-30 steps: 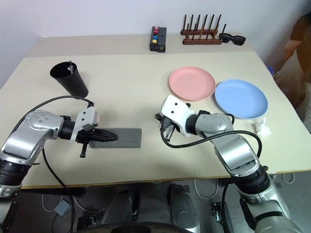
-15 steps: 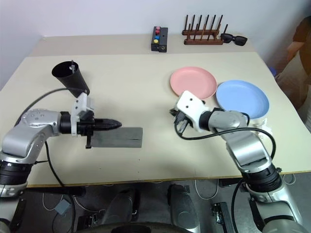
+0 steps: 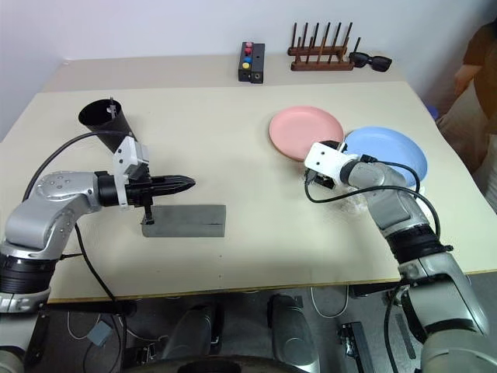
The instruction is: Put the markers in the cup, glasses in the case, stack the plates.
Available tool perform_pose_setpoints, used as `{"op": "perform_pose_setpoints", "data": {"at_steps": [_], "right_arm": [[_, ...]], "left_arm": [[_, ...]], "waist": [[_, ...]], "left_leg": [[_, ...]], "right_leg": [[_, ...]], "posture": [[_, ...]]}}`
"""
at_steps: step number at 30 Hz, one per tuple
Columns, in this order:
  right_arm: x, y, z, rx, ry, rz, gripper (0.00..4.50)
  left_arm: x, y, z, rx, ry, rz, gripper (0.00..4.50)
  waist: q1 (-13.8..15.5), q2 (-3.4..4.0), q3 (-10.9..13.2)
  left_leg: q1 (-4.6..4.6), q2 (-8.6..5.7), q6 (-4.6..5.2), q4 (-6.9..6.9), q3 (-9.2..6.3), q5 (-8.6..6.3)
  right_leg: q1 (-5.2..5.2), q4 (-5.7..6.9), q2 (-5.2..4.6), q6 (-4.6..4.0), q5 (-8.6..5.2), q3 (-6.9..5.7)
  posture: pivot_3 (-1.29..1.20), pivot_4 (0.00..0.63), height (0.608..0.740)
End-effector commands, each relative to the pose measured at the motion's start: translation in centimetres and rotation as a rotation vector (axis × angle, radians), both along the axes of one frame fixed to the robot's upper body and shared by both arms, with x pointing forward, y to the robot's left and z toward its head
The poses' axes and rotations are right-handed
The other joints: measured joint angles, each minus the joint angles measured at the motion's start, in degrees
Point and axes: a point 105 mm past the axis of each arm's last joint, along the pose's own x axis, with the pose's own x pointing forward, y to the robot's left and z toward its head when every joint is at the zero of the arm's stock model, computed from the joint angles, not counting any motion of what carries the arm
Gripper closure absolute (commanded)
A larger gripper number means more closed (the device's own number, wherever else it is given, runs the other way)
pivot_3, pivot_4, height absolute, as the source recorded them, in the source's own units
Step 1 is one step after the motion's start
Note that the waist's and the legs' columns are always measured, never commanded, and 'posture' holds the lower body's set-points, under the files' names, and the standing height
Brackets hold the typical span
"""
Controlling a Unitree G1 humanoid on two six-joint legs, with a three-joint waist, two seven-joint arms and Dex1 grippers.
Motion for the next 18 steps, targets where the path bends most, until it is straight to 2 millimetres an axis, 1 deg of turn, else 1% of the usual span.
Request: {"op": "perform_pose_setpoints", "data": {"at_steps": [1, 2, 3, 4, 8, 10, 13, 16, 18], "right_arm": [[1.3, 1.0, 0.9, -0.053, -0.091, 0.054, 0.54], [1.6, 1.1, 0.7, -0.062, -0.091, 0.063, 0.54], [1.7, 1.2, 0.6, -0.065, -0.089, 0.070, 1.03], [1.8, 1.3, 0.4, -0.071, -0.087, 0.078, 1.37], [1.7, 1.5, 0.1, -0.106, -0.093, 0.120, 3.46], [1.4, 1.6, 0.3, -0.124, -0.114, 0.148, 4.48], [0.5, 1.8, 1.0, -0.144, -0.151, 0.205, 4.48], [-1.3, 2.0, 1.8, -0.167, -0.178, 0.267, 4.48], [-2.9, 2.0, 1.9, -0.162, -0.160, 0.295, 4.48]], "left_arm": [[-0.6, -0.6, 1.0, -0.017, -0.040, -0.012, 4.50], [-0.7, -0.7, 1.1, -0.024, -0.038, -0.012, 4.50], [-0.8, -0.8, 1.1, -0.031, -0.038, -0.012, 4.50], [-0.9, -0.9, 1.2, -0.037, -0.038, -0.009, 4.50], [-1.1, -0.9, 1.4, -0.054, -0.035, 0.006, 4.50], [-1.2, -0.9, 1.4, -0.053, -0.032, 0.008, 4.50], [-1.3, -0.9, 1.4, -0.055, -0.030, 0.011, 4.50], [-1.2, -0.9, 1.5, -0.064, -0.030, 0.018, 4.50], [-1.2, -1.0, 1.6, -0.067, -0.031, 0.019, 4.50]], "waist": [[0.03, 0.00, 0.00], [0.02, 0.00, 0.00], [0.03, 0.00, 0.00], [0.04, 0.00, 0.00], [0.15, 0.00, 0.00], [0.07, 0.01, 0.01], [0.08, 0.03, 0.02], [0.28, 0.04, 0.02], [0.29, 0.04, 0.02]], "left_leg": [[0.00, 0.00, 0.00, 0.00, -0.01, 0.00], [0.00, 0.00, 0.00, 0.01, 0.00, 0.00], [0.00, -0.01, 0.00, 0.01, 0.00, 0.00], [0.00, -0.01, 0.00, 0.01, 0.00, 0.00], [-0.01, -0.02, 0.00, 0.01, -0.05, 0.00], [0.00, -0.02, 0.00, 0.01, -0.04, 0.00], [0.01, -0.02, 0.00, 0.01, -0.05, 0.00], [0.00, -0.02, 0.00, -0.01, -0.08, 0.00], [-0.01, -0.03, 0.00, 0.00, -0.10, 0.00]], "right_leg": [[0.00, 0.00, 0.00, 0.00, 0.00, 0.00], [0.00, 0.01, -0.01, 0.00, 0.00, 0.01], [0.00, 0.00, -0.01, 0.00, 0.00, 0.02], [0.00, 0.00, -0.01, 0.00, 0.00, 0.02], [0.01, 0.01, -0.02, 0.00, 0.01, 0.02], [0.01, 0.02, -0.02, 0.00, 0.01, 0.04], [0.01, 0.04, -0.01, 0.00, 0.01, 0.04], [0.01, 0.05, -0.01, 0.00, 0.01, 0.03], [0.01, 0.05, -0.02, 0.01, 0.01, 0.02]], "posture": [[0.00, 0.150, 0.735], [0.00, 0.150, 0.735], [0.00, 0.150, 0.735], [0.00, 0.150, 0.735], [0.00, 0.150, 0.735], [0.00, 0.150, 0.735], [0.00, 0.150, 0.735], [0.00, 0.150, 0.735], [0.00, 0.150, 0.735]]}}
